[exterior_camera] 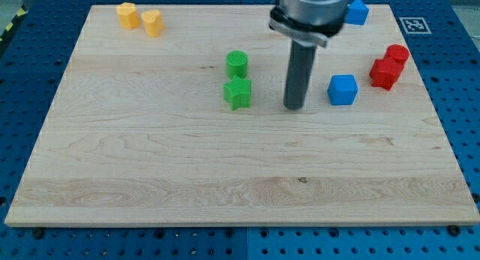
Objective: Move the blue cube into the blue triangle
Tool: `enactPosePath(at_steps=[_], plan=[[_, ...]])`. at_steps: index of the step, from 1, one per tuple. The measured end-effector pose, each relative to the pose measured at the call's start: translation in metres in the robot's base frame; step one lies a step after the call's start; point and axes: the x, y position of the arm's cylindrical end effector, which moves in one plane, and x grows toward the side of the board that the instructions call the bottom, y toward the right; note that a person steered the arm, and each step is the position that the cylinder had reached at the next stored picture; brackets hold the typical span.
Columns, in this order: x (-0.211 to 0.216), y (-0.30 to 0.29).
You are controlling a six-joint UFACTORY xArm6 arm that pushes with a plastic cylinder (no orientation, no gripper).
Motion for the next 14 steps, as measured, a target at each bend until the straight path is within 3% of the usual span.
enactPosePath(at_steps=[1,4,9,14], plan=[[0.022,0.025],[0.022,0.072],[-0.132,0.072],[-0.18,0.06]])
